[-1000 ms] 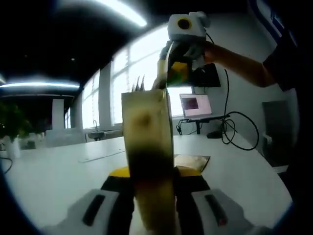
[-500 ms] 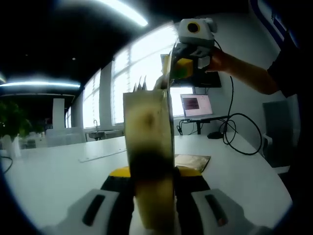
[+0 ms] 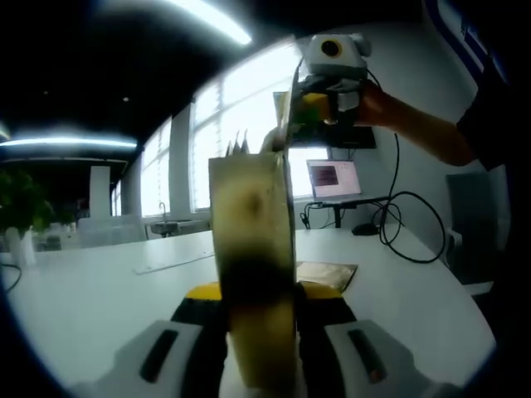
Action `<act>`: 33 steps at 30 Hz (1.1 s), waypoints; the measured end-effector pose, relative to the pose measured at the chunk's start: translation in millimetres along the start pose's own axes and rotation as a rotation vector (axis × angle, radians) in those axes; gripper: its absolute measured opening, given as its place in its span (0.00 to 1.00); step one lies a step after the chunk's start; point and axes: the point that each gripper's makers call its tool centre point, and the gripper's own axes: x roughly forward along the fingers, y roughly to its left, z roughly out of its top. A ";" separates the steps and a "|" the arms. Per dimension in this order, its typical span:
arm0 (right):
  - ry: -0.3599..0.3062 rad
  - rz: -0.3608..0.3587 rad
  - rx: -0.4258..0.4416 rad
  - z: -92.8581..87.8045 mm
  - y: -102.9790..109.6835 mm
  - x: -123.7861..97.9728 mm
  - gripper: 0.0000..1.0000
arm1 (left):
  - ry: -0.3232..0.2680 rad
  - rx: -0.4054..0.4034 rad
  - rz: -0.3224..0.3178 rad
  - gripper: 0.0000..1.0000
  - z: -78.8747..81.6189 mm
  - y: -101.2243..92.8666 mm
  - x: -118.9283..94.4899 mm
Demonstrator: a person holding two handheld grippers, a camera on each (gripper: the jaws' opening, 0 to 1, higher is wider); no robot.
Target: Extract single mask from mask box in order stack masks on table
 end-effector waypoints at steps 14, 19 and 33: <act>-0.063 -0.151 -0.084 10.7 -3.5 -21.7 0.00 | -0.001 -0.007 0.004 0.34 0.6 0.8 -0.9; -0.097 -0.197 -0.065 13.2 -4.1 -31.3 0.00 | -0.001 -0.008 0.004 0.34 0.2 3.2 -0.5; -0.157 -0.301 0.046 11.8 -6.9 -49.6 0.00 | -0.001 -0.010 0.006 0.34 0.3 2.1 -1.0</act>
